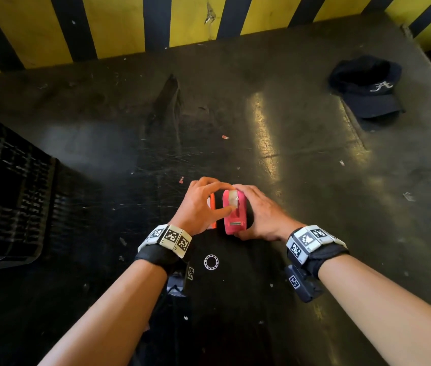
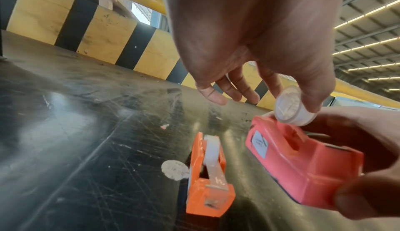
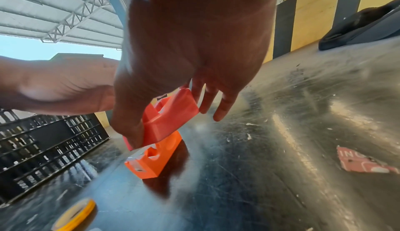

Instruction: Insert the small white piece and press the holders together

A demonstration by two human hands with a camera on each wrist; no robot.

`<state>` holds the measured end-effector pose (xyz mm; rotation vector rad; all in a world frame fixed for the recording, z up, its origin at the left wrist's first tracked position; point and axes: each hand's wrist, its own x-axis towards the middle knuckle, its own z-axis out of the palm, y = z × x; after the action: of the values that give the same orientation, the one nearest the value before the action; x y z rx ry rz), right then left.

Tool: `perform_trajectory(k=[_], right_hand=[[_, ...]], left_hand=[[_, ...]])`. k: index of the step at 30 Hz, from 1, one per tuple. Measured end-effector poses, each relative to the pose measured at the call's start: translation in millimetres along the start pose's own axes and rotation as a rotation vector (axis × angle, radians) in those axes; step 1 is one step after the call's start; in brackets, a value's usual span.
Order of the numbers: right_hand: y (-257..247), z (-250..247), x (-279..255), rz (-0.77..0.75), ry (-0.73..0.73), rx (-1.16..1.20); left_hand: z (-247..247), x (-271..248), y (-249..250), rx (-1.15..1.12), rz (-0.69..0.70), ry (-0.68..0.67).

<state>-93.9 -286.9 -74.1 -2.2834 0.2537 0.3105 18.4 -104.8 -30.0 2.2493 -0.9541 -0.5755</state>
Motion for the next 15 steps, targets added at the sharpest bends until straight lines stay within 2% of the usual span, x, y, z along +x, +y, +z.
perform_trajectory(k=[8,15], right_hand=[[-31.4,-6.3,-17.4,-0.032,0.043,0.008],[-39.8,-10.1,-27.1,-0.058,0.051,-0.006]], left_hand=[[-3.3,-19.3,7.0,0.091,-0.036,0.007],[-3.7,-25.1,14.9,-0.011,-0.080,0.054]])
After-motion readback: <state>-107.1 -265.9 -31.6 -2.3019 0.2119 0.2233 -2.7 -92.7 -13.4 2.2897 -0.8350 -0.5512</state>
